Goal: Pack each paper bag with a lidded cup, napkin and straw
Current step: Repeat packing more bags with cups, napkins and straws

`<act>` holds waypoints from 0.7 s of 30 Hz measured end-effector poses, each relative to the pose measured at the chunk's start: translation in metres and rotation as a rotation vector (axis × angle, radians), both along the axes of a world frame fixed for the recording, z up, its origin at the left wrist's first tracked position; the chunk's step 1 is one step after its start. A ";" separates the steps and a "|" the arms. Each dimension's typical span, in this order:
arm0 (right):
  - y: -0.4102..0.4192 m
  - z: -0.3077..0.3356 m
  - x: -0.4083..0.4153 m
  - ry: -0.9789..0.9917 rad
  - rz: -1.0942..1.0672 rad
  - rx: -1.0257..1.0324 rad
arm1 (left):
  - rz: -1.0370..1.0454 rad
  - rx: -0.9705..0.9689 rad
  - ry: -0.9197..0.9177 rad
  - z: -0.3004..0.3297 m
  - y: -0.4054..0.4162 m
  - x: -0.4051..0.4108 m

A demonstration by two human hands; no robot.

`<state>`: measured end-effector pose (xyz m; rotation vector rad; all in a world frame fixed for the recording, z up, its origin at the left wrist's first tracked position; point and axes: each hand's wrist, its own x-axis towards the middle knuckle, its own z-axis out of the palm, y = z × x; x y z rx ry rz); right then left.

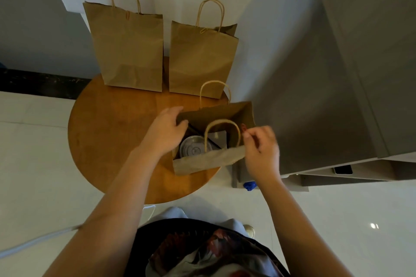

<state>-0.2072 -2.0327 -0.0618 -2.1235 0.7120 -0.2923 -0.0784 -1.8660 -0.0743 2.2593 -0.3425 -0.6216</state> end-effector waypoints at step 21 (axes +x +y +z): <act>-0.012 -0.002 0.013 0.222 -0.031 0.436 | -0.556 0.552 -0.221 0.006 -0.020 -0.042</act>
